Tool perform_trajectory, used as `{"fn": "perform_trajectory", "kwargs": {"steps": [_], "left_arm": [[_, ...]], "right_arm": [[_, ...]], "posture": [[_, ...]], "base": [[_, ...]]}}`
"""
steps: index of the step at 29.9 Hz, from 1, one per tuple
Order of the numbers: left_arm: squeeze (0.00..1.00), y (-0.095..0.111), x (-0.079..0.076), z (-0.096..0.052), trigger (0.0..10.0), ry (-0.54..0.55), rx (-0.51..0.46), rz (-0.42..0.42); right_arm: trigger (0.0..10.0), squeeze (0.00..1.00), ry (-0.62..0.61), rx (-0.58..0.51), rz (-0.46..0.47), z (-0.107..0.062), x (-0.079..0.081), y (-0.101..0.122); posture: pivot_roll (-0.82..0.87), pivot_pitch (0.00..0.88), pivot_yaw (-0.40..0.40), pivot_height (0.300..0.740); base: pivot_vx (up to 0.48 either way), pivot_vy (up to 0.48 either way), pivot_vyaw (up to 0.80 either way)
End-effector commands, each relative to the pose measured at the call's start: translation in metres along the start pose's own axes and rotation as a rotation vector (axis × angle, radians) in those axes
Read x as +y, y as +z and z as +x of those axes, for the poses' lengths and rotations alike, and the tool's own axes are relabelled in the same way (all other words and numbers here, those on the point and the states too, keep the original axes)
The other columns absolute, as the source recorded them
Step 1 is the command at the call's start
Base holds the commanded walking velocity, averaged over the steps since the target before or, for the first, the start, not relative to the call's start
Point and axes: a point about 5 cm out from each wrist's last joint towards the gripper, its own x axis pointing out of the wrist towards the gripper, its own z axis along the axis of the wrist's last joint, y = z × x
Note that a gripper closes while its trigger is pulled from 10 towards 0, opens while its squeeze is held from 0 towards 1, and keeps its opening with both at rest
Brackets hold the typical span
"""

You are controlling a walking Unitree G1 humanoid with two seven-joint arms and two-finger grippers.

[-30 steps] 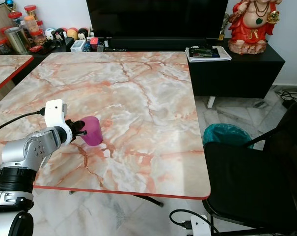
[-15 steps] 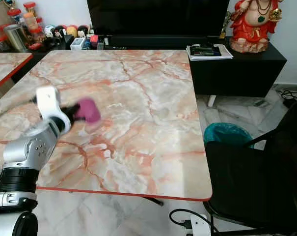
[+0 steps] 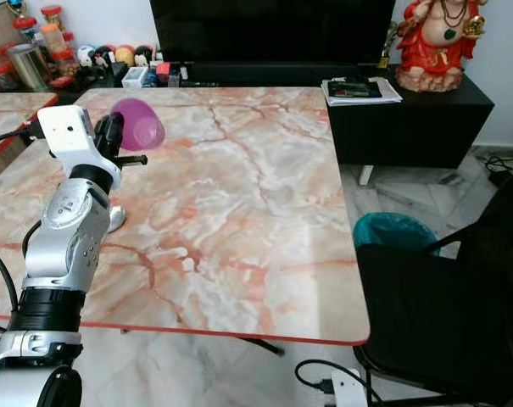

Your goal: Setting the table

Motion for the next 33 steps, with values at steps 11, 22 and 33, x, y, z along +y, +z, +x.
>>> {"fn": "perform_trajectory", "kwargs": {"steps": [11, 22, 33], "left_arm": [[0.0, 0.0148, 0.0089, 0.0044, 10.0, 0.055, -0.09, 0.057], [0.0, 0.0166, 0.0092, 0.0066, 10.0, 0.052, -0.104, 0.084], [0.0, 0.0161, 0.009, 0.0071, 10.0, 0.048, -0.109, 0.098]], "right_arm": [[10.0, 0.0, 0.014, -0.005, 0.007, 0.0007, 0.0085, 0.0008], [10.0, 0.0, 0.016, -0.017, 0.021, 0.0008, 0.0105, 0.0019], [10.0, 0.0, 0.015, -0.022, 0.034, 0.0007, 0.0112, 0.0016]], "posture": [[-0.04, 0.016, 0.06, 0.74], [-0.03, 0.001, 0.066, 0.74], [-0.03, 0.0, 0.069, 0.74]], "base": [[0.0, 0.48, 0.0], [0.0, 0.48, 0.0], [0.0, 0.48, -0.29]]}}
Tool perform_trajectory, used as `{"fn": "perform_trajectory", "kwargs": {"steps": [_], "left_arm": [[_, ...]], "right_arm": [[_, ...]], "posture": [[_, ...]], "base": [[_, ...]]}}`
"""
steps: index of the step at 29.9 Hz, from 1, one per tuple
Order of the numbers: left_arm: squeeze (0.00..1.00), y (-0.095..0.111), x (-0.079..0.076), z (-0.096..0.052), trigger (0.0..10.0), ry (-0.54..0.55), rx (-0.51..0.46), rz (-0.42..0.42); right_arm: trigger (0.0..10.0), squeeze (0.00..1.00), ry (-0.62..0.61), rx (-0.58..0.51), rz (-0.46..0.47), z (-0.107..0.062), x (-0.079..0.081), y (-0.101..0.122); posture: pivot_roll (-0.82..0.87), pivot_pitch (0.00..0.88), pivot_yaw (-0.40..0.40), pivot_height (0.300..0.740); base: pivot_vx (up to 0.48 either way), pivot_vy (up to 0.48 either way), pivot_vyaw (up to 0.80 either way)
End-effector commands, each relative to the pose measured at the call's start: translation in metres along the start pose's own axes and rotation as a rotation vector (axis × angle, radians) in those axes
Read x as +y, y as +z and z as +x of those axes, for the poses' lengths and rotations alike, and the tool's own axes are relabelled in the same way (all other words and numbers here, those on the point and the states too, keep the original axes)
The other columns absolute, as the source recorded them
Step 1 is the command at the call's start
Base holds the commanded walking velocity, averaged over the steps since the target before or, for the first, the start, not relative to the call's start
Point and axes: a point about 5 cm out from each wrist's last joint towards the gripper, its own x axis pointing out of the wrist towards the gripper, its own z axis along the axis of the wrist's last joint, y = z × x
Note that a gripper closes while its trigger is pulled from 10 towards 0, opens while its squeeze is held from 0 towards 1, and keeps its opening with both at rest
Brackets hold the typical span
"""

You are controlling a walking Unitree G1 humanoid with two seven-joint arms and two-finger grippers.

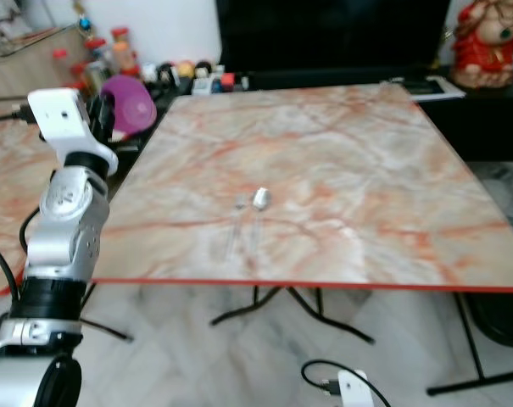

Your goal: Setting the table

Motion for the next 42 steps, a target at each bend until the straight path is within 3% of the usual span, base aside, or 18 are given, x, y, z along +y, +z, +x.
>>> {"fn": "perform_trajectory", "kwargs": {"steps": [1, 36, 42], "left_arm": [[0.0, 0.0082, -0.0105, 0.0038, 10.0, -0.029, -0.036, 0.008], [0.0, 0.0101, -0.0114, 0.0043, 10.0, -0.037, -0.046, 0.022], [0.0, 0.0104, -0.0076, 0.0036, 10.0, -0.026, -0.046, 0.029]], "right_arm": [[10.0, 0.0, -0.014, -0.007, 0.006, -0.0006, -0.006, -0.0002], [10.0, 0.0, -0.057, -0.021, -0.03, -0.0008, -0.0079, 0.0006], [10.0, 0.0, -0.058, -0.019, -0.001, -0.0008, -0.008, 0.0003]], "posture": [[-0.03, 0.0, 0.069, 0.74], [-0.02, 0.0, 0.069, 0.74], [-0.02, 0.002, 0.065, 0.74]], "base": [[0.0, 0.48, -0.79], [0.0, 0.48, 0.03], [0.0, 0.48, 0.1]]}}
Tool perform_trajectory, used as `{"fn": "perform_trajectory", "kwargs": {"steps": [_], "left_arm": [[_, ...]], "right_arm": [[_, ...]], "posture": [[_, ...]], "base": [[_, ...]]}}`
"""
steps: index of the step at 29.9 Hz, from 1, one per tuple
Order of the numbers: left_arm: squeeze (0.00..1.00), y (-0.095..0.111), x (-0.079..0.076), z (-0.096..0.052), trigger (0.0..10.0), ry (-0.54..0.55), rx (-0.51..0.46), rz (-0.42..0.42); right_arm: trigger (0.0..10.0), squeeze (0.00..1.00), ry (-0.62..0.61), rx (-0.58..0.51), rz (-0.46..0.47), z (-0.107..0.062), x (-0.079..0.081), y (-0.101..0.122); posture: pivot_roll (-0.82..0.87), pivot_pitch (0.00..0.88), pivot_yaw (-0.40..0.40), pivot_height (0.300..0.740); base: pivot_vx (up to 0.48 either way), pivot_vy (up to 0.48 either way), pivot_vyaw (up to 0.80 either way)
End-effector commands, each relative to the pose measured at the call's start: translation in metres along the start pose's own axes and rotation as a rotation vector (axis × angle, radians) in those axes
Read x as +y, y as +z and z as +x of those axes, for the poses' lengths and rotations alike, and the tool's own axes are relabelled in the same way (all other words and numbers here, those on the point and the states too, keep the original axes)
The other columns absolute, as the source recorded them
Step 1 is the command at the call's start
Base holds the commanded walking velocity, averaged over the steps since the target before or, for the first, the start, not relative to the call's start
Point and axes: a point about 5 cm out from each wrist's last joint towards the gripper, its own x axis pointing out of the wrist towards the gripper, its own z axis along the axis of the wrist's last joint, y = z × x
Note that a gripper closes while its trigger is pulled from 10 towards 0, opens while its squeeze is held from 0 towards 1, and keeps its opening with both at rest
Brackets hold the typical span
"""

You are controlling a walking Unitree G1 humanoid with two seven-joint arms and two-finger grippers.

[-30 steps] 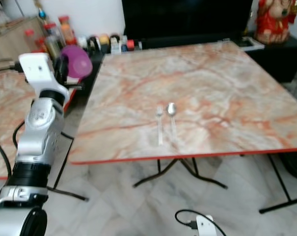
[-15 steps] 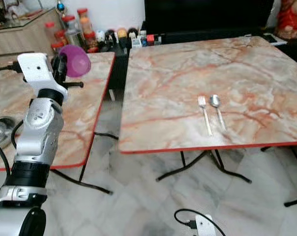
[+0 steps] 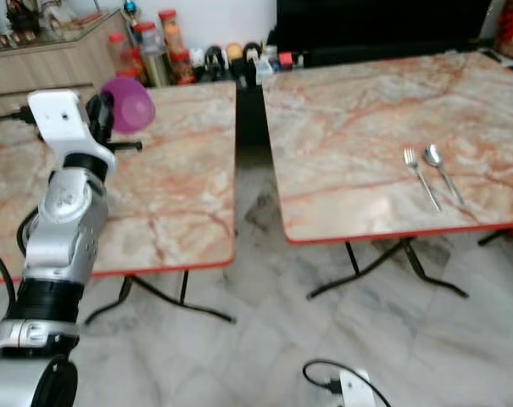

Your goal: Setting the table

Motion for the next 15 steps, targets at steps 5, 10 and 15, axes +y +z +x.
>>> {"fn": "perform_trajectory", "kwargs": {"steps": [5, 10, 15], "left_arm": [[0.0, 0.005, 0.0111, 0.0011, 10.0, 0.04, -0.012, 0.036], [0.0, 0.0051, 0.011, 0.0013, 10.0, 0.041, -0.013, 0.036], [0.0, 0.0053, 0.0124, 0.0017, 10.0, 0.048, -0.012, 0.039]], "right_arm": [[10.0, 0.0, 0.02, -0.023, 0.011, 0.0008, 0.0076, 0.0066], [10.0, 0.0, 0.019, -0.024, 0.011, 0.0008, 0.0073, 0.0068], [10.0, 0.0, 0.018, -0.026, 0.014, 0.0009, 0.007, 0.0075]], "posture": [[-0.02, 0.014, 0.063, 0.74], [-0.02, 0.02, 0.061, 0.74], [-0.01, 0.031, 0.059, 0.74]], "base": [[0.0, 0.48, 0.0], [0.0, 0.48, 0.0], [0.0, 0.48, 0.0]]}}
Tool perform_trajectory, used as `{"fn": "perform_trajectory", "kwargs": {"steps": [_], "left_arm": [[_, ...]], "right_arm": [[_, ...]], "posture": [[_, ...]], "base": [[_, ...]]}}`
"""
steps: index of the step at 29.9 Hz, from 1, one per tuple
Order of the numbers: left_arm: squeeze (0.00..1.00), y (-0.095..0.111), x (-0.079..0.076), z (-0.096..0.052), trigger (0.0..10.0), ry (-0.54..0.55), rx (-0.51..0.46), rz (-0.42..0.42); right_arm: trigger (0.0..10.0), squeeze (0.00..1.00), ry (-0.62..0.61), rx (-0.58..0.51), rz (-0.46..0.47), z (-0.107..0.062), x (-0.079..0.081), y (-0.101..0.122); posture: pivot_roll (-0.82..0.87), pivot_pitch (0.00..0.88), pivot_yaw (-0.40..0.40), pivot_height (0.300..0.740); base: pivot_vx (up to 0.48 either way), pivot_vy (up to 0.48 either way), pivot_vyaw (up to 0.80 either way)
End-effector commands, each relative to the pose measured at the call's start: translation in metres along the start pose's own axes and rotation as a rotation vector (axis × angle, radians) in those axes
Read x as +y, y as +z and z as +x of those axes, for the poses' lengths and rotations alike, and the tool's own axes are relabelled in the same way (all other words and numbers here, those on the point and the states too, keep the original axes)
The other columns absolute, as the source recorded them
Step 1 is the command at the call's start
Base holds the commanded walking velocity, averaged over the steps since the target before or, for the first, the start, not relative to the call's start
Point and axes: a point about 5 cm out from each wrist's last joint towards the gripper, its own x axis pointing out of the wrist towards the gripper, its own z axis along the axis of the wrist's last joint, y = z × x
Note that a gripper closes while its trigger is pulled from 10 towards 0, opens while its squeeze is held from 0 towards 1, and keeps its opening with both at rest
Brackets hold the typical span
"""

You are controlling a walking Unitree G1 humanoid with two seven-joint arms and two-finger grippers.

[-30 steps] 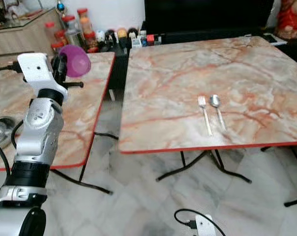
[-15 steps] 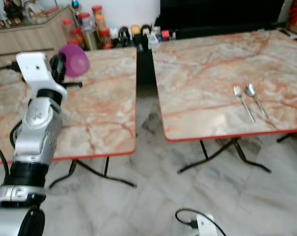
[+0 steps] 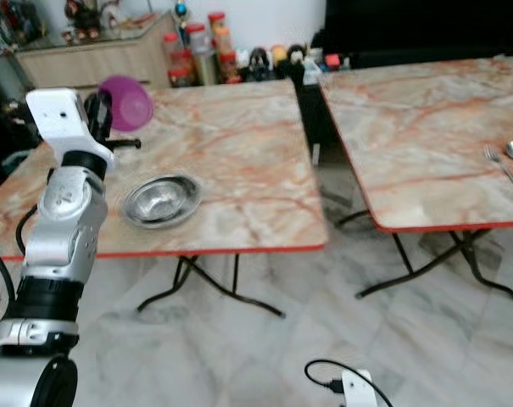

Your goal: Setting the table

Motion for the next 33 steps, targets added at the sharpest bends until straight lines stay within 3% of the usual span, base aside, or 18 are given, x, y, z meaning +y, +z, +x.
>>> {"fn": "perform_trajectory", "kwargs": {"steps": [1, 16, 33], "left_arm": [[0.0, 0.0062, 0.0002, 0.0029, 10.0, 0.006, -0.019, 0.022], [0.0, 0.0063, 0.0004, 0.0023, 10.0, 0.006, -0.017, 0.028], [0.0, 0.0039, -0.0079, 0.0006, 10.0, -0.043, -0.004, 0.025]], "right_arm": [[10.0, 0.0, -0.003, -0.008, 0.005, 0.0001, -0.0015, 0.0015], [10.0, 0.0, 0.002, -0.006, 0.001, 0.0001, -0.0017, 0.0014], [10.0, 0.0, 0.002, -0.009, 0.012, 0.0001, -0.0014, 0.0017]], "posture": [[-0.01, 0.032, 0.059, 0.74], [-0.01, 0.04, 0.058, 0.74], [-0.01, 0.033, 0.058, 0.74]], "base": [[0.0, 0.48, 0.0], [0.0, 0.48, 0.0], [0.053, 0.0, 0.0]]}}
